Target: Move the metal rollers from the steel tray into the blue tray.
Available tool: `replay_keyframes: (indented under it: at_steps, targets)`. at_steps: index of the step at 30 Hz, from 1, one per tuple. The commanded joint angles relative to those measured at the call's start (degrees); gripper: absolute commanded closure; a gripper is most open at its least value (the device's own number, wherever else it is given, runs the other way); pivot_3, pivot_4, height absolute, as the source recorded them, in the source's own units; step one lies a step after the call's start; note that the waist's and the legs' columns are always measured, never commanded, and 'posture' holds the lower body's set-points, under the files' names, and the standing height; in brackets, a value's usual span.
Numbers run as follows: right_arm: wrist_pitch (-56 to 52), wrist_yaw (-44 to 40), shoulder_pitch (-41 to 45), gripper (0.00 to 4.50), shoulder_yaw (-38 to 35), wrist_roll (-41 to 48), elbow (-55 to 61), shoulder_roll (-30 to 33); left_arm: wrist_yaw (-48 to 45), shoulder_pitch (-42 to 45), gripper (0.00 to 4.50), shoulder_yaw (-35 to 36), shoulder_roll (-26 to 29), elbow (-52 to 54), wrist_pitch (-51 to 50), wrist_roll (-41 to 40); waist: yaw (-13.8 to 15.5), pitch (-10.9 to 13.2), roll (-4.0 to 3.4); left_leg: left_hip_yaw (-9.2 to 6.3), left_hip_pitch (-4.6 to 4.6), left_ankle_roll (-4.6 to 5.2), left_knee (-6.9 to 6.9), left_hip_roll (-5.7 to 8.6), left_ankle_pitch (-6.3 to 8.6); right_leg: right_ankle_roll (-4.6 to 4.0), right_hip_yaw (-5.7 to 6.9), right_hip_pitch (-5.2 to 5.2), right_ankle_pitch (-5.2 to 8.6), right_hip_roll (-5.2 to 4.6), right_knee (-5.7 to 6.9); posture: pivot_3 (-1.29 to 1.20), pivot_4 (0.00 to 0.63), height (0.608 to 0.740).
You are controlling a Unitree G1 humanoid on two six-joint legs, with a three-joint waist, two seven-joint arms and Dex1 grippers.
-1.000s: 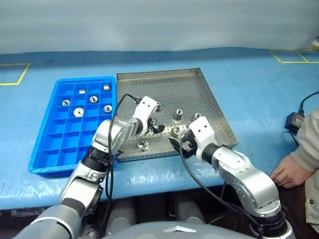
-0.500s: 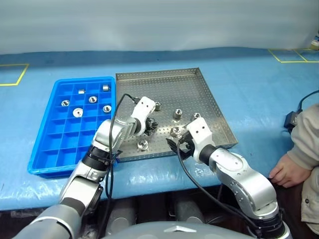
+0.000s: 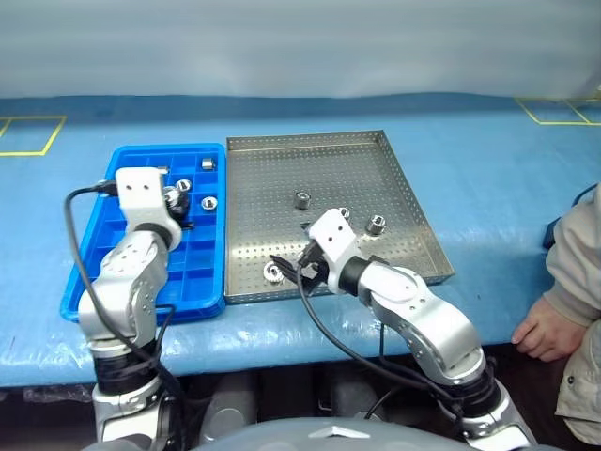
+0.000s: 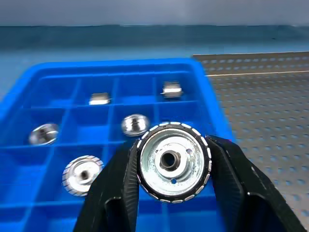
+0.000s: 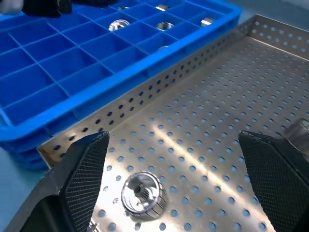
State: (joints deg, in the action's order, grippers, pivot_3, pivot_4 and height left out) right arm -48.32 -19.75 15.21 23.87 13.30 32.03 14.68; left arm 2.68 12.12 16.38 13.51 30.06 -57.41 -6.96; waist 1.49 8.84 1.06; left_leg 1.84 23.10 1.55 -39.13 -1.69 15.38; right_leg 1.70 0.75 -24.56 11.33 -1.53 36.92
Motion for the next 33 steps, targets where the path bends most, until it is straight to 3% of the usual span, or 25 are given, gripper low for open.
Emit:
replay_keyframes:
  at_steps: [1,15,18,22,28,33]
  targets:
    - [3.2,-1.7,1.8,0.0,1.9,-0.2,-1.0,-1.5,0.9,-1.5,2.69,2.0,1.5,-0.3,5.4,2.5,0.7,0.0,0.04,-0.02,0.0,0.0,-0.01,-0.03,0.0,-0.05,0.02,0.0,0.02,-0.03,0.0,0.15,0.15,0.74]
    - [3.8,-1.3,-0.2,0.0,2.3,-1.9,-0.6,-1.5,1.0,3.0,2.69,5.5,5.3,-23.0,15.8,4.0,0.8,-0.1,0.13,-0.03,0.0,0.02,0.01,-0.02,-0.03,-0.36,0.1,0.02,-0.1,-0.09,0.0,0.1,0.15,0.74]
    - [3.3,-0.7,-1.1,0.0,2.0,-2.1,0.3,-1.4,0.0,4.4,1.63,5.1,5.4,-22.0,15.0,2.9,0.4,-0.1,0.13,-0.01,-0.01,0.01,0.0,-0.03,-0.03,-0.37,0.09,0.01,-0.11,-0.08,0.0,0.07,0.15,0.74]
    - [1.7,0.0,-2.7,0.0,0.1,-1.8,2.9,-0.4,-5.9,6.4,0.31,1.8,6.2,-11.8,11.2,-1.8,0.2,-0.1,0.17,-0.03,0.02,0.01,0.0,-0.13,-0.03,-0.35,0.1,0.01,-0.12,-0.11,0.0,0.05,0.15,0.74]
    - [-2.5,-0.5,-5.6,0.0,-5.1,0.0,7.5,3.7,-18.8,10.5,0.31,-3.6,8.7,-2.4,0.2,-14.8,-0.1,-0.1,0.18,0.0,0.05,0.04,-0.02,-0.08,-0.01,-0.35,0.05,0.02,-0.12,-0.21,-0.05,0.04,0.15,0.74]
    - [-7.2,2.6,-6.6,0.0,-9.3,-1.1,6.8,5.0,-22.9,16.1,0.31,-7.3,6.9,-5.4,-13.6,-23.7,-0.6,-0.1,0.18,0.01,0.01,0.03,-0.02,0.0,-0.02,-0.11,0.06,0.02,0.07,-0.06,-0.01,0.04,0.15,0.74]
